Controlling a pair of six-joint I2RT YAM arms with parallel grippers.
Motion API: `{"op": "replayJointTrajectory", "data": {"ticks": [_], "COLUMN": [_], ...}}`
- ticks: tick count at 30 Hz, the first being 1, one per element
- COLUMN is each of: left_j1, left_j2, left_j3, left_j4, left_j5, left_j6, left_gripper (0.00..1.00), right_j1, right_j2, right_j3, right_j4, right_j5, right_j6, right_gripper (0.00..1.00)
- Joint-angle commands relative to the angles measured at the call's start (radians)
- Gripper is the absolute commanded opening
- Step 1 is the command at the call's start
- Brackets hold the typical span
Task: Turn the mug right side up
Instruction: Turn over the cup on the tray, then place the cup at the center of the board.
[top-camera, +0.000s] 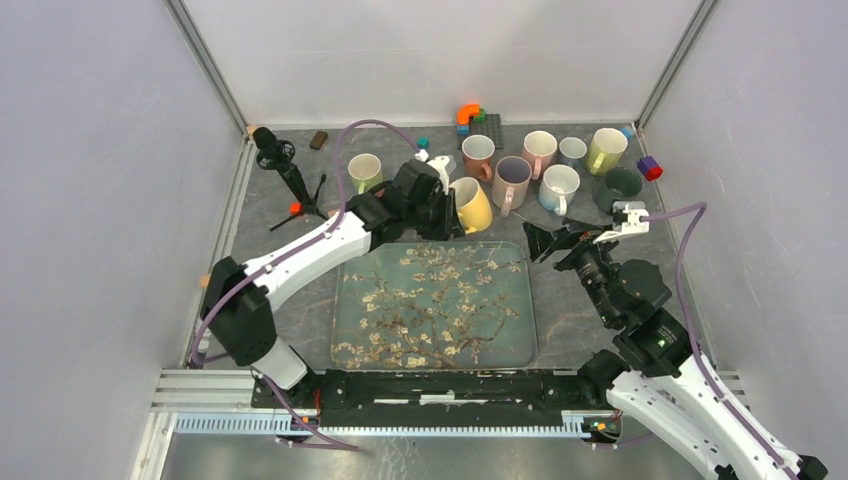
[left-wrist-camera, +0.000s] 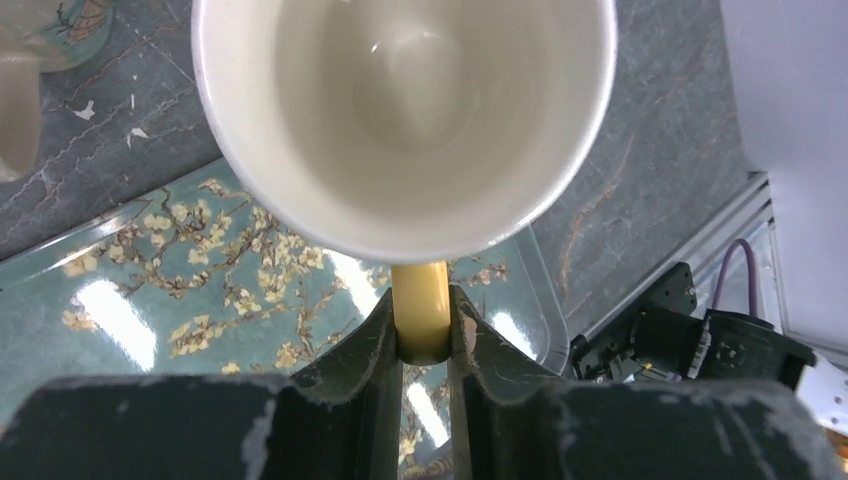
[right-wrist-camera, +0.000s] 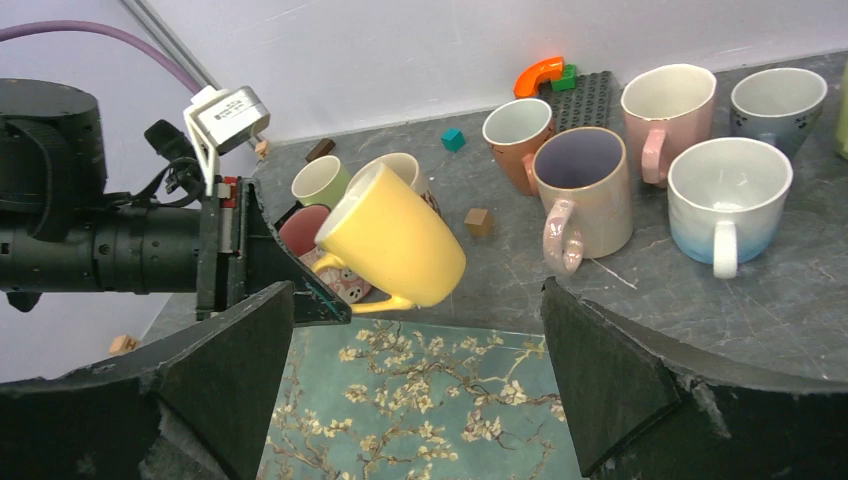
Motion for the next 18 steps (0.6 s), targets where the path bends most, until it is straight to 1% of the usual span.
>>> {"op": "replayJointTrajectory", "data": {"ticks": [1,7,9,18], "left_j1": [-0.014,-0.03,-0.037,-0.053], "left_j2": [0.063,0.17,0.204,0.332], "left_j3": [0.122,0.22,0.244,0.297], "left_j4": [0.052,0.038,0.039,0.089], "left_j5": [-0.063,-0.147,-0.2,-0.357], "left_j6": [0.059,0.07,0.083,0.123], "left_gripper": [0.02,0.02,0.02,0.02], "right_j1": [0.002,0.003,0.003,0.003], "right_j2": [-0.016,-0.036,-0.042,-0.045], "right_j3": [0.037,0.035,0.035,0.045], "right_j4": [-0.036,-0.056,-0.059,-0.071], "right_j5": [0.046,0.049,0.05,0.041], "right_j6": [-0.034,-0.037,-0.04,-0.051], "right_gripper": [0.98,0.98,0.98,0.98]}}
